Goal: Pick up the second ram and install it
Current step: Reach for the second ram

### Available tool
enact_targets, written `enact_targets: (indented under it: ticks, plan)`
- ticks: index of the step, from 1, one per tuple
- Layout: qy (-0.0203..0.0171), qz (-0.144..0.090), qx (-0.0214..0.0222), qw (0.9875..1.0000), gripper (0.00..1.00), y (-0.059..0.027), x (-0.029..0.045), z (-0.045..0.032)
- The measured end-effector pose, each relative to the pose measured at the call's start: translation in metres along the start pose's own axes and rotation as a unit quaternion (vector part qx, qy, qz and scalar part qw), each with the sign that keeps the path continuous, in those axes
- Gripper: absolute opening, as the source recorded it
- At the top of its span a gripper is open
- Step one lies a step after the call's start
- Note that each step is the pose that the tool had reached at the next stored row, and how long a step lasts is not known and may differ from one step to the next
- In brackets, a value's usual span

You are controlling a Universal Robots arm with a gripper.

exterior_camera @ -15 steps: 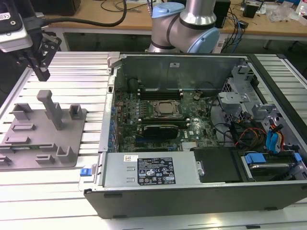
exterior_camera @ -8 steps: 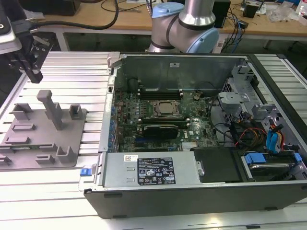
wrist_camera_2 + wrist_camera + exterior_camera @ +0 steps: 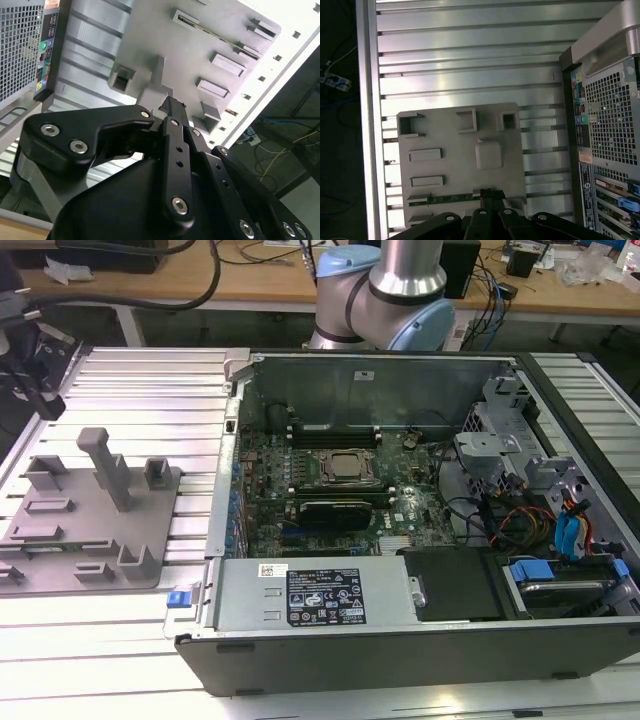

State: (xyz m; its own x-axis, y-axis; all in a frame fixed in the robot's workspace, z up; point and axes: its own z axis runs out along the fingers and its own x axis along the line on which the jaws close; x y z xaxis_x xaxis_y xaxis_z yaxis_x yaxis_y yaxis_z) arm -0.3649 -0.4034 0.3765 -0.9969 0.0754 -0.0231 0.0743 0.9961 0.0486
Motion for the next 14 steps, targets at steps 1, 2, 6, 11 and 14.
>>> enact_targets:
  ticks: [1,2,6,11,14]
  plan:
    - [0.0000,0.000,0.0000,1.0000,0.08,-0.0004,0.0021,0.0005]
    - [0.0000,0.000,0.0000,1.0000,0.08,-0.0008,0.0040,0.0009]
    - [0.0000,0.000,0.0000,1.0000,0.08,-0.0027,0.0149,0.0036]
    - [0.0000,0.000,0.0000,1.0000,0.08,-0.0037,0.0221,0.0053]
    - [0.0000,0.000,0.0000,1.0000,0.08,-0.0060,0.0280,0.0077]
